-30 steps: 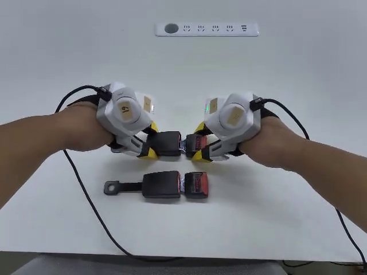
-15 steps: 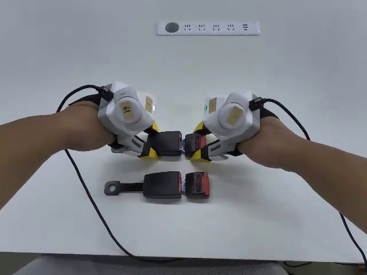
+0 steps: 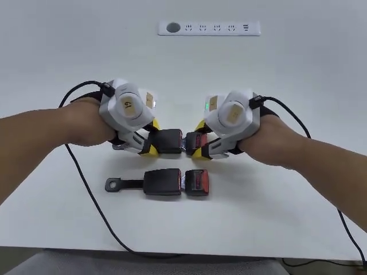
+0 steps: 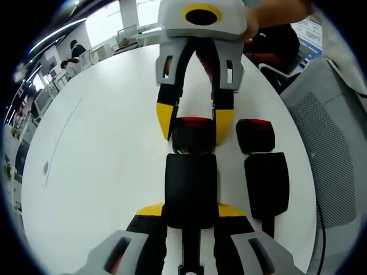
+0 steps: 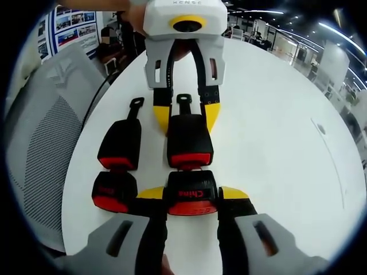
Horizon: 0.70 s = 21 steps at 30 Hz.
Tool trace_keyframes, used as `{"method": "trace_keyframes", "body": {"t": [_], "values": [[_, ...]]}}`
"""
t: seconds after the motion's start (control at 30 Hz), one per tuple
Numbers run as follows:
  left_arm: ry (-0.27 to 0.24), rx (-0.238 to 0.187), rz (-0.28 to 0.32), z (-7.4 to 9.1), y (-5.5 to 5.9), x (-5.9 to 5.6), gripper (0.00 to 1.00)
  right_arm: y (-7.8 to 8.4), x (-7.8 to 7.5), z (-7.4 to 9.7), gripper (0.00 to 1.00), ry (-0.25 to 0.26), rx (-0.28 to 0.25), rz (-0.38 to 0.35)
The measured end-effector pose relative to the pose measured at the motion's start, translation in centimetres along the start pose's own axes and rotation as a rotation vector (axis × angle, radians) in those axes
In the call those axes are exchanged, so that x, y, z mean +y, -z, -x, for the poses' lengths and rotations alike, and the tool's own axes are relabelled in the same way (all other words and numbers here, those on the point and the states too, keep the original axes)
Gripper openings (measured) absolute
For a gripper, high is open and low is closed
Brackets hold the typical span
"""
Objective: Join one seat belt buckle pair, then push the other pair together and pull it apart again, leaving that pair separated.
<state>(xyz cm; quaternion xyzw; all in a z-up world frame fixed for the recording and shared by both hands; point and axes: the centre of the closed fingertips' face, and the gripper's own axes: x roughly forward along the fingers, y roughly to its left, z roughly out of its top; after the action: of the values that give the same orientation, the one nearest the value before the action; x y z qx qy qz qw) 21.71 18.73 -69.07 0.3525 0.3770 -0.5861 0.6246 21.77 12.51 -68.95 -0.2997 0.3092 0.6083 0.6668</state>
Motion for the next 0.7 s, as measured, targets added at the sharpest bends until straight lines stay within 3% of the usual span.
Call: {"method": "trace_keyframes", "body": {"t": [0.5, 0.7], "values": [[0.008, 0.006, 0.002, 0.2, -0.3, -0.3, 0.31, 1.4, -0.1, 1.1, 0.32, 0.001, -0.011, -0.022], [0.009, 0.013, -0.005, 0.3, -0.4, -0.4, 0.32, 3.3, -0.2, 2.4, 0.32, 0.013, 0.007, -0.025]]}}
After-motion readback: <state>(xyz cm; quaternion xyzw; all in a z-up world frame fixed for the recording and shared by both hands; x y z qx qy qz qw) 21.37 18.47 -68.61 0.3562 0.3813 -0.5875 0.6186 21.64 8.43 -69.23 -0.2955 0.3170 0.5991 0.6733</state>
